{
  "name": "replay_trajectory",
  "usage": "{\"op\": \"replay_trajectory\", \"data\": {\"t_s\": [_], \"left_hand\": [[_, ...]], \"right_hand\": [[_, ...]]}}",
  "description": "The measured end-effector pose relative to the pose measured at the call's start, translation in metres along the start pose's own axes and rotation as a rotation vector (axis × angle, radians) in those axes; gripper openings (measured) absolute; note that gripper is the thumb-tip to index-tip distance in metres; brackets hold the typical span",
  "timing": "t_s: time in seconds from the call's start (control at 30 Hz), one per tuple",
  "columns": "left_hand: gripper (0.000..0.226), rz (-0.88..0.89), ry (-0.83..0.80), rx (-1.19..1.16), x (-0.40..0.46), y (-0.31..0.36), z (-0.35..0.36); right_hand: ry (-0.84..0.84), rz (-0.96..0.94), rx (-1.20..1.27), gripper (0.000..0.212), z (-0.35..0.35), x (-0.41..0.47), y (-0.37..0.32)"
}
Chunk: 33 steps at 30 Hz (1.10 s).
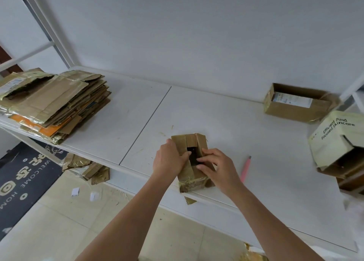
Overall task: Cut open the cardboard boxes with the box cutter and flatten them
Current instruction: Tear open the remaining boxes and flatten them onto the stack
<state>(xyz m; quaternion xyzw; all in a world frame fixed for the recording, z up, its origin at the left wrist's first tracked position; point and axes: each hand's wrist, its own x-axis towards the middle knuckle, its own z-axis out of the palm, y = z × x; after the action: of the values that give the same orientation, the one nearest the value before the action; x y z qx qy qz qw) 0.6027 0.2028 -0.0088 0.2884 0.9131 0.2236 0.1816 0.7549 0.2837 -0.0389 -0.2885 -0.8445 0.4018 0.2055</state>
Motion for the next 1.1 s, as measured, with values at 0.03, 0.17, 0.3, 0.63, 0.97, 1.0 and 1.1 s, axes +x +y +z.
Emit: {"op": "replay_trajectory", "data": {"t_s": [0.03, 0.17, 0.3, 0.63, 0.97, 1.0, 1.1], "left_hand": [[0.054, -0.003, -0.001, 0.077, -0.001, 0.004, 0.000], [0.044, 0.010, -0.037, 0.160, -0.001, 0.015, -0.004], [0.026, -0.014, -0.164, -0.065, 0.005, 0.012, -0.019], [0.019, -0.063, -0.427, -0.639, -0.006, -0.021, -0.054], [0.011, 0.251, 0.032, -0.167, 0.000, 0.008, -0.094], [0.022, 0.199, 0.142, -0.159, 0.001, 0.005, -0.094], [0.075, 0.088, 0.188, -0.193, 0.005, -0.006, -0.087]], "right_hand": [[0.007, 0.013, 0.019, 0.023, 0.000, 0.001, 0.000], [0.035, 0.062, 0.096, 0.018, 0.002, 0.003, -0.002], [0.039, 0.090, 0.112, 0.020, 0.002, 0.005, 0.002], [0.008, 0.018, -0.323, 0.038, -0.012, 0.019, -0.013], [0.164, 0.008, -0.467, 0.028, -0.037, 0.045, -0.065], [0.157, 0.075, -0.320, 0.026, -0.036, 0.048, -0.066], [0.229, 0.226, -0.056, 0.032, -0.034, 0.051, -0.061]]}}
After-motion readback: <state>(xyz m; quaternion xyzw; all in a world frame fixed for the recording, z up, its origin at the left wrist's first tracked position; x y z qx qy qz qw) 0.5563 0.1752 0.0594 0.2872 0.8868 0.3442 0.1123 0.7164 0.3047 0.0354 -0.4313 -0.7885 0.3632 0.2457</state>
